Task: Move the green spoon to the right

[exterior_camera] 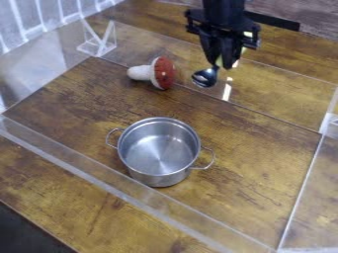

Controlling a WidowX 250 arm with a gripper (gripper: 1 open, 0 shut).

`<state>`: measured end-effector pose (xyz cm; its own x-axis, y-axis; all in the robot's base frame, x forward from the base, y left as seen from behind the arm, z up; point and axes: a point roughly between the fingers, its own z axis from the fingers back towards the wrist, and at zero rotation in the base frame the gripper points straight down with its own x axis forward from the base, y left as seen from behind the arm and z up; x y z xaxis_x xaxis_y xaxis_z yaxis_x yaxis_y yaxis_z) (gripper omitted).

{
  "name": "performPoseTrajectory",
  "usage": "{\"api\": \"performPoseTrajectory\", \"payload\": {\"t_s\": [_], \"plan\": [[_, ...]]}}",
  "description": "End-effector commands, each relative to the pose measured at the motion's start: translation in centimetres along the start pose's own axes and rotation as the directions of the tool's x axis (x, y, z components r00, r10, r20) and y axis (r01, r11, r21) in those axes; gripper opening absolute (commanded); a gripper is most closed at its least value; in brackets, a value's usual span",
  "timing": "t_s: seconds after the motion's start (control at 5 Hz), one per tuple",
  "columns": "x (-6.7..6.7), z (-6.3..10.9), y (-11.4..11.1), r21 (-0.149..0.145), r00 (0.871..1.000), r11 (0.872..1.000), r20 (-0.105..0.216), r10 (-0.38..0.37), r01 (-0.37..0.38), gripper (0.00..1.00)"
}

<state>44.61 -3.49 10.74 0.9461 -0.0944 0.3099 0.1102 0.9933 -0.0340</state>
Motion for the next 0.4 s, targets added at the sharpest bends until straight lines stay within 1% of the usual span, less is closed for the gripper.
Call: {"api": "performPoseTrajectory", "payload": {"t_s": [0.0,0.2], "plan": [[2.31,1.84,-1.37,-0.002,0.994,0.999,0.098,-0.040,0.040,0.00],[2.27,1.03,-1.37,-0.010,0.993,0.998,0.099,-0.056,0.058,0.00]]}}
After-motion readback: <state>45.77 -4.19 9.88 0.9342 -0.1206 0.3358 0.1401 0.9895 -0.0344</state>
